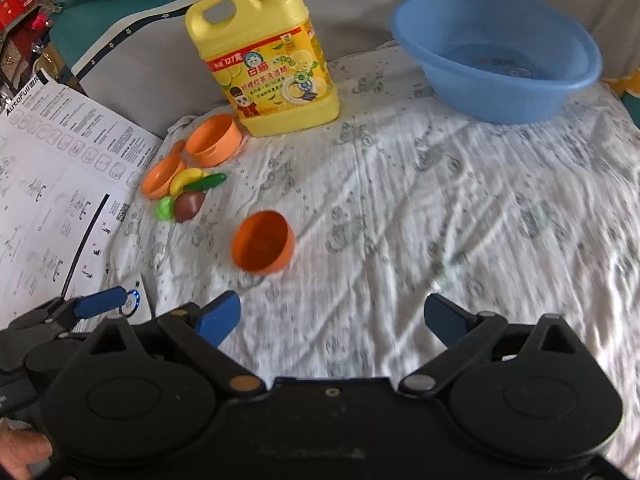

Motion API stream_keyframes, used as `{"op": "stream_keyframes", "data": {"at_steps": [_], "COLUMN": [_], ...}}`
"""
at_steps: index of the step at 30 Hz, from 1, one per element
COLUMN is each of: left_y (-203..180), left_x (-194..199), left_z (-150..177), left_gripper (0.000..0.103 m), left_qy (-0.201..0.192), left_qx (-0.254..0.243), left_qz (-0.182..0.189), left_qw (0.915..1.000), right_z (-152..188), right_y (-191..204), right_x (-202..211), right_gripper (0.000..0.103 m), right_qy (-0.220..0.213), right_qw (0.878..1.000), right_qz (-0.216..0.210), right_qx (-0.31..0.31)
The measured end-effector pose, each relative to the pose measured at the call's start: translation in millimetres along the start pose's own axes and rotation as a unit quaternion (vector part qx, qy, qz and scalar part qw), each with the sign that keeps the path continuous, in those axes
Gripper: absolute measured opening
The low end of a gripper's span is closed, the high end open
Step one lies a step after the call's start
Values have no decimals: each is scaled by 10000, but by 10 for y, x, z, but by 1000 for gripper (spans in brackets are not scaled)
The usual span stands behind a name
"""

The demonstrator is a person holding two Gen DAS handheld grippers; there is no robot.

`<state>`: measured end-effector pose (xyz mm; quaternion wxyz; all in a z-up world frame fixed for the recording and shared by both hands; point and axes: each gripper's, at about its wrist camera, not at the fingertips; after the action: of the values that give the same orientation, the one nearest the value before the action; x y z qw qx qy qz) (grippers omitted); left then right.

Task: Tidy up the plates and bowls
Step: 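Move the right gripper to the orange bowl and grasp its rim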

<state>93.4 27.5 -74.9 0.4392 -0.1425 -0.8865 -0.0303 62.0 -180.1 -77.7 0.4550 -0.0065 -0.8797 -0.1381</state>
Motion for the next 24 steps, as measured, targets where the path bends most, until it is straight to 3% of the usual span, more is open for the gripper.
{"op": "stream_keyframes", "data": {"at_steps": [5, 11, 15, 22, 24], "left_y": [56, 90, 66, 19, 9], "left_x": [-223, -474, -613, -801, -834], "left_z": [-125, -248, -291, -306, -299], "left_gripper": [100, 83, 75, 45, 39], "left_qy": [-44, 18, 104, 298, 351], "left_qx": [94, 256, 224, 169, 153], "left_qz": [-12, 102, 210, 429, 474], "left_qw": [9999, 9996, 9995, 9985, 9981], "right_z": [-194, -367, -383, -363, -358], "right_y": [105, 197, 260, 306, 315], "right_x": [-258, -560, -728, -913, -942], "right_gripper": [99, 74, 50, 20, 17], "right_qy": [-89, -61, 53, 238, 270], "right_qw": [9999, 9998, 9998, 9993, 9991], "right_qz": [22, -102, -156, -288, -315], "right_qx": [-51, -148, -101, -35, -23]}}
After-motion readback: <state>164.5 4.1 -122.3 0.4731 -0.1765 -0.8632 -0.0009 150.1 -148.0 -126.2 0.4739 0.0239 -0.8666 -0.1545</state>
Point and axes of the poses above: each gripper's, at about its wrist camera, not at the fingertips, and x roughly against the way its jaws point, y to its left, z to its underside, and after that the axes turned 5 degrees about z, right-handed
